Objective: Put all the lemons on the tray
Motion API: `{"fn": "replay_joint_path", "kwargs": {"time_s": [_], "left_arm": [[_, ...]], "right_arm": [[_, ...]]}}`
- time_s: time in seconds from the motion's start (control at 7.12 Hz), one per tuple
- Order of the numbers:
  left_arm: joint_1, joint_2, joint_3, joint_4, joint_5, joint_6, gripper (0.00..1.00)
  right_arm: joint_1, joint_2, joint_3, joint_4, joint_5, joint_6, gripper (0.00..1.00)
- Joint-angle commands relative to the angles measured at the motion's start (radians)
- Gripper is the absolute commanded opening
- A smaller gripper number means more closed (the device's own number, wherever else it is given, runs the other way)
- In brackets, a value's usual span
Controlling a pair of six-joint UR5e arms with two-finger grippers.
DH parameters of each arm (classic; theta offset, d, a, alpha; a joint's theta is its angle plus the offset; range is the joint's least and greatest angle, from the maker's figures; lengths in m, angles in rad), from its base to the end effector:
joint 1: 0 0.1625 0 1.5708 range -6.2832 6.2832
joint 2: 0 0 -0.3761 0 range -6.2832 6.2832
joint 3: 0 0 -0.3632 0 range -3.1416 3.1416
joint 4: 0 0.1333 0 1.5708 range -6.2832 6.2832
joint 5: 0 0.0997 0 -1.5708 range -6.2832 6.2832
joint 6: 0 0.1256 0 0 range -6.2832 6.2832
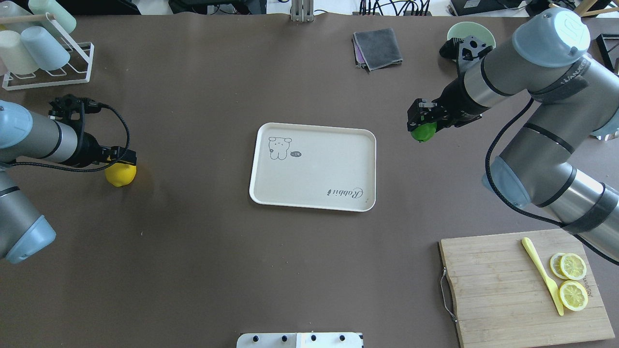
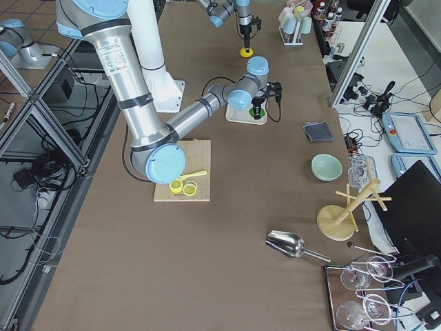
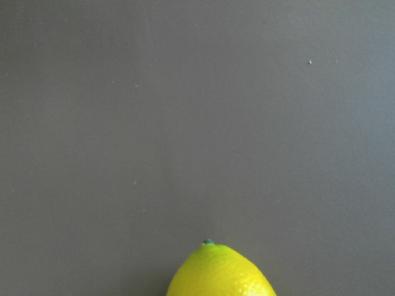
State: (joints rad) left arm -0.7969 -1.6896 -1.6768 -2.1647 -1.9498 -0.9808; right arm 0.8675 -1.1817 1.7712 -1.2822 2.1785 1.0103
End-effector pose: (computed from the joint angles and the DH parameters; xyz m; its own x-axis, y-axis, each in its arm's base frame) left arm 0.3237 -0.4554 0.4619 0.6614 0.0628 -0.7474 0.1295 0.9720 0.1963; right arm -0.3330 -0.4880 0.2977 0.5316 -0.0479 0.8456 -0.0701 0.9925 0.1002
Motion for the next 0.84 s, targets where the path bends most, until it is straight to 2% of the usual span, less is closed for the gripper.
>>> {"fn": "replay_joint_path", "kwargs": {"time_s": [0.0,0.14,0.28,0.56,0.7], "left_arm": [[0.042,0.002,0.031,-0.030,0.078,-0.002,0.88],[0.042,0.004,0.037,-0.055,0.077,-0.010,0.31],[0.042,0.004,0.028,-0.056,0.071,-0.010,0.00],[0.032,-0.008,-0.049,-0.026,-0.012,-0.069,0.00],[0.031,-0.060,-0.063,0.011,-0.017,-0.112,0.00]], "right_arm": [[-0.004,0.004,-0.001,0.000,-0.002,0.001,0.00],[-0.004,0.008,-0.001,0.001,-0.002,0.001,0.00],[-0.004,0.008,0.002,0.000,-0.002,0.002,0.00],[-0.008,0.011,0.004,0.001,-0.002,0.007,0.00],[-0.022,0.022,-0.001,0.001,-0.006,0.019,0.00]]}}
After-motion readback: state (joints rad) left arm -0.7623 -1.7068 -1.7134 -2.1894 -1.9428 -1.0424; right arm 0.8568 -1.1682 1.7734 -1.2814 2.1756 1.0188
